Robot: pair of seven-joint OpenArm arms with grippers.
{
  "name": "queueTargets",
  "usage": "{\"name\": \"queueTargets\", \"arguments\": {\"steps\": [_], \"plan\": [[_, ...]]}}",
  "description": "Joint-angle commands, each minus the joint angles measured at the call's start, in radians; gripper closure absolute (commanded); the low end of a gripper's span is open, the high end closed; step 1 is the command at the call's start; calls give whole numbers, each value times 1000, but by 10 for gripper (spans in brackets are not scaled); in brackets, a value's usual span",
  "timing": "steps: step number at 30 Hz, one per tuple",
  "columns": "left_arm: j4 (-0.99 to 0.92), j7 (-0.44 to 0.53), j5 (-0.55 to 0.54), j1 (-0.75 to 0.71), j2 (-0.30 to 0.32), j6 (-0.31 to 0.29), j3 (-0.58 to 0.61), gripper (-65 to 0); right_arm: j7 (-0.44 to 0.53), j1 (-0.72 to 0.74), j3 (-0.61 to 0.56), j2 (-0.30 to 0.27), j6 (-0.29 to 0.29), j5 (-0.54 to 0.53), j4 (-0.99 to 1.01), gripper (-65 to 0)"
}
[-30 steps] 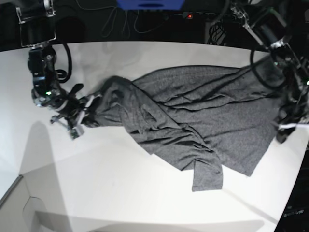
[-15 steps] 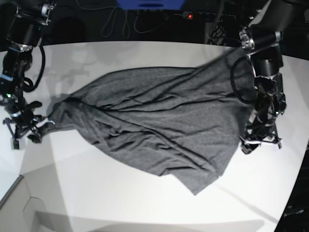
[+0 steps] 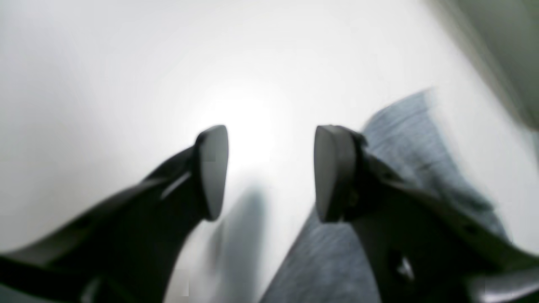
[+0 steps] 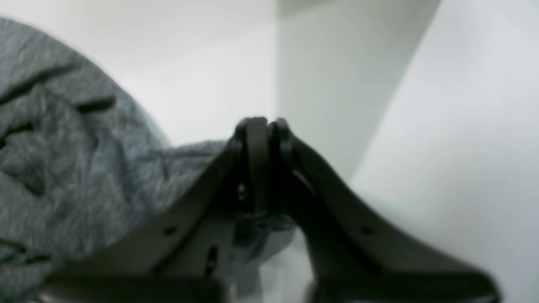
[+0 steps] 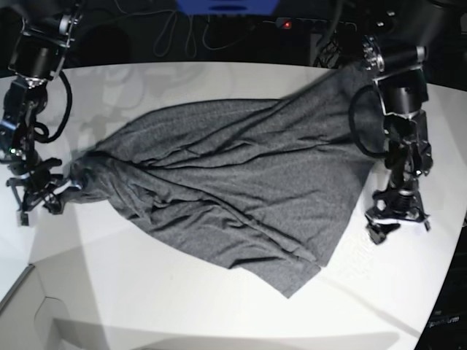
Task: Layout the t-shirt on the table in an organized manner, then fold the t-shirt properly
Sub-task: 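Pull the shirt taut between both grippers, then regrasp the shirt edge with the left gripper and lower it onto the table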
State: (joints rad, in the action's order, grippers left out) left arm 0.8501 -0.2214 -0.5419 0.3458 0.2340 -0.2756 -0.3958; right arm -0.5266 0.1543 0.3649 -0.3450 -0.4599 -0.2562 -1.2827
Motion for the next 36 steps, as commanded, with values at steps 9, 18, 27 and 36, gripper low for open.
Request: {"name": "queueTargets", "arguments": {"steps": [9, 18, 27, 36], "plan": [[255, -172, 7, 11, -106, -14, 76, -317, 26, 1, 96, 13, -3, -16, -94, -319], [-151, 90, 4, 78, -107, -14, 294, -317, -30, -61, 55, 51, -6, -16, -266, -327], [-361, 230, -5, 123, 6, -14, 292, -319, -80, -118, -266, -22, -6, -13, -262, -405], [-360, 230, -7, 115, 32, -14, 291, -319, -79, -117, -381, -29, -6, -13, -243, -407]]}}
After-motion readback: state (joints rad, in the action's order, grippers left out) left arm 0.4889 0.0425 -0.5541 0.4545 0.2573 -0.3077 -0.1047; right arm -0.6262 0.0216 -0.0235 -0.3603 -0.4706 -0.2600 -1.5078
